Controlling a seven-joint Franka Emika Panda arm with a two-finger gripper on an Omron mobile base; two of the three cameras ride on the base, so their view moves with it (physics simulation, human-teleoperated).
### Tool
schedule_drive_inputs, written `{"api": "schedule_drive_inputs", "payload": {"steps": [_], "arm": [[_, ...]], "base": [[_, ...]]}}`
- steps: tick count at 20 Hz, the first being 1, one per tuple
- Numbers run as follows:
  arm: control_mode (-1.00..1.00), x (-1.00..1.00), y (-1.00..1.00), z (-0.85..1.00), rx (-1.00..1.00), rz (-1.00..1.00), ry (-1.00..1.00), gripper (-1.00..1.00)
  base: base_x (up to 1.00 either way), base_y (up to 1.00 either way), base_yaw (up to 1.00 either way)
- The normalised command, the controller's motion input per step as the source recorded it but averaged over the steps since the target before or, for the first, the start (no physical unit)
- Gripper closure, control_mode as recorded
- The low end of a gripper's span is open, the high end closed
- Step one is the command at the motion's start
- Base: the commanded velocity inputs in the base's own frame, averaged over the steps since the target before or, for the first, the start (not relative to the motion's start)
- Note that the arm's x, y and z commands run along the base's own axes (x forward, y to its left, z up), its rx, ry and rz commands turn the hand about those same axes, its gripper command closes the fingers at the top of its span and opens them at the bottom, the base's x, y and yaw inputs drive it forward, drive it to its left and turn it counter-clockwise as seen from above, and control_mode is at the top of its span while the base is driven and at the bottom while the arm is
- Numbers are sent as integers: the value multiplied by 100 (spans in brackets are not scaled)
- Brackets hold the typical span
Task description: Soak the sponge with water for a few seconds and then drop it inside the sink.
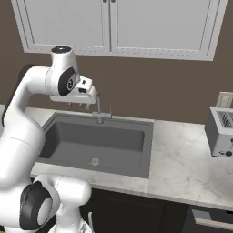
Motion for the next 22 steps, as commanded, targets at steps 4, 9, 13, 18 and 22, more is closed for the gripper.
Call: {"api": "schedule_drive_inputs", "payload": {"steps": [4,9,13,18,22], "arm": [[-100,-29,0,0,0,0,-1,-100],[-100,-48,0,0,0,0,-6,-100],[-100,-21,0,-1,0,0,-24,-100],[-100,-3,0,-18,4,0,-29,-100],[-100,0,0,-23,8,2,-33,-100]], "base": [[0,0,0],[0,0,0],[0,0,0],[0,0,0],[0,0,0]]}}
